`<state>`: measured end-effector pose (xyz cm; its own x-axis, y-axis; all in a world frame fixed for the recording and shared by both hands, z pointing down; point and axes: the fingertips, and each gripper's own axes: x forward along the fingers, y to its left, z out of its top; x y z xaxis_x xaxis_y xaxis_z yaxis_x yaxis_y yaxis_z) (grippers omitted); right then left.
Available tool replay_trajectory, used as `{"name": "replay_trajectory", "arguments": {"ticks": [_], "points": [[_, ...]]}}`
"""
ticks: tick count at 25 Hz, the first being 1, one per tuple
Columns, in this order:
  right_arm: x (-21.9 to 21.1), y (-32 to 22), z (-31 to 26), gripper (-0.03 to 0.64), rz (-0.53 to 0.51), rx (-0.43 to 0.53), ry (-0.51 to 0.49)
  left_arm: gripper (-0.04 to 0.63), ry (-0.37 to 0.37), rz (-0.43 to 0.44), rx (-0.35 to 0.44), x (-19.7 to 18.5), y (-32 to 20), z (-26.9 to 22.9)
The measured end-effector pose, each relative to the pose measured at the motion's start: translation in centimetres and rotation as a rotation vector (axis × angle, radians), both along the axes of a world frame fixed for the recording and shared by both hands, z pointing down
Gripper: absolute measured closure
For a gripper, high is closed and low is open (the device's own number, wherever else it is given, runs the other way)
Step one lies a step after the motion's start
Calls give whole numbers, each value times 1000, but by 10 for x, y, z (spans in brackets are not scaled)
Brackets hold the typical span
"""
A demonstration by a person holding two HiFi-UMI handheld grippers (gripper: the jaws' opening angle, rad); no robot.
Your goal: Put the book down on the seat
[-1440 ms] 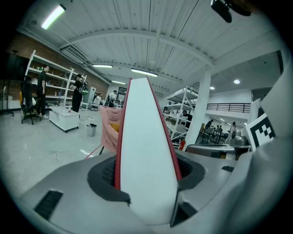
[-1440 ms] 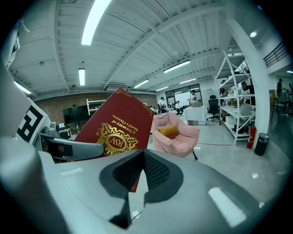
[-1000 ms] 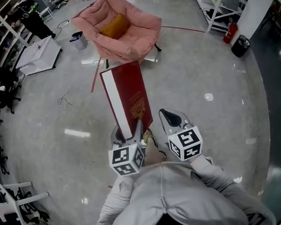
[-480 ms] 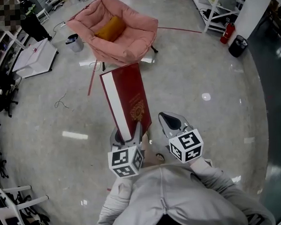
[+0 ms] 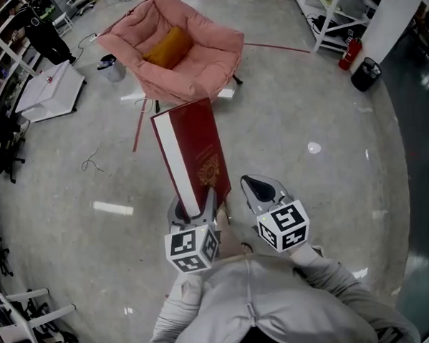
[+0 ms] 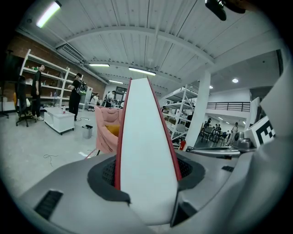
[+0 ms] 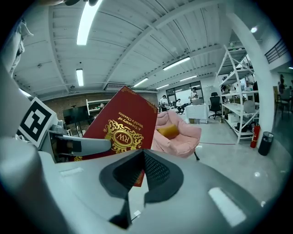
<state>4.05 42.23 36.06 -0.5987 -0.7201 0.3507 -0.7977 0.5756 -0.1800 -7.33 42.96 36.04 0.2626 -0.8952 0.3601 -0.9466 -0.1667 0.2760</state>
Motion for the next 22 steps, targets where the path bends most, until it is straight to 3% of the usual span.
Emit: {"name": "replay_trajectory", "arguments": {"ticks": [22], "points": [[-39, -202, -9, 617, 52, -9, 1, 336, -8, 35, -26, -47, -192, -5]]}}
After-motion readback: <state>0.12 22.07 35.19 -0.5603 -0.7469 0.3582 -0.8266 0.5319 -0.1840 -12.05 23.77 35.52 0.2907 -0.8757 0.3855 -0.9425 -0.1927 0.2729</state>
